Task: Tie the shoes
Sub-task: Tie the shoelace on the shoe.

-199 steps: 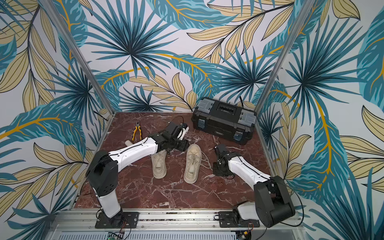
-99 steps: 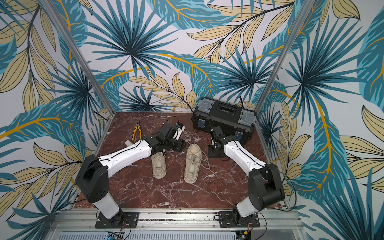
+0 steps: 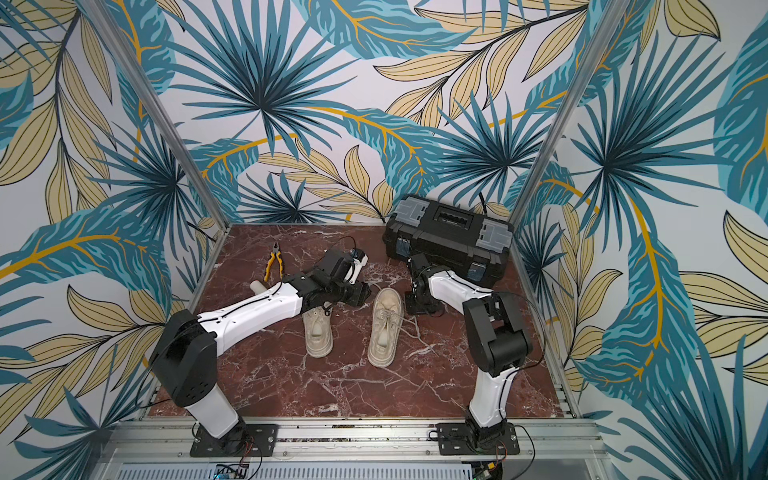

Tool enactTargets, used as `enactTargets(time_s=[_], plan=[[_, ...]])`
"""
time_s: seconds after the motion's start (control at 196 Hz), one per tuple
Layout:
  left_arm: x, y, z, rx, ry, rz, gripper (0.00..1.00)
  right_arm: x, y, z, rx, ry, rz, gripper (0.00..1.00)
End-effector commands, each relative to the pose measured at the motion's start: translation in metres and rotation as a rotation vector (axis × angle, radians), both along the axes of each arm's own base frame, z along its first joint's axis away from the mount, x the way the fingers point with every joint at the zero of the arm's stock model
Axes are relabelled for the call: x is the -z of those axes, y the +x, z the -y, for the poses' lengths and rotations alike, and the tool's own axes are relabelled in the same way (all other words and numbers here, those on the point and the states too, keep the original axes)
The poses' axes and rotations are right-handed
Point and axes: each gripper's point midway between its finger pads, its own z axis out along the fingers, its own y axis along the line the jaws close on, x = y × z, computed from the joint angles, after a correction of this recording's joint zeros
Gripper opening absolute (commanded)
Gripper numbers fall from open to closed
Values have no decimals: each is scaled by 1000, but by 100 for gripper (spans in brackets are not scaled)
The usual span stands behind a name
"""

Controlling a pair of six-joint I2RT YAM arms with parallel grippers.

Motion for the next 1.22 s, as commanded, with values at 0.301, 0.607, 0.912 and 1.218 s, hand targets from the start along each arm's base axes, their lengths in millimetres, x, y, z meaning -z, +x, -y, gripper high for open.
enactTargets(time_s=[0.301, 0.607, 0.912, 1.218], plan=[[-3, 3, -5, -13, -19, 21, 56, -9, 9, 1, 7, -47, 71, 0], [-31, 3, 8, -12, -207, 76, 65, -61, 9, -12, 7, 101, 246, 0], [-42, 3, 47, 1, -525, -46, 78, -81, -2, -21, 41, 222, 313, 0], [-9, 21, 90, -33, -662, -262, 72, -74, -14, -21, 47, 251, 311, 0]])
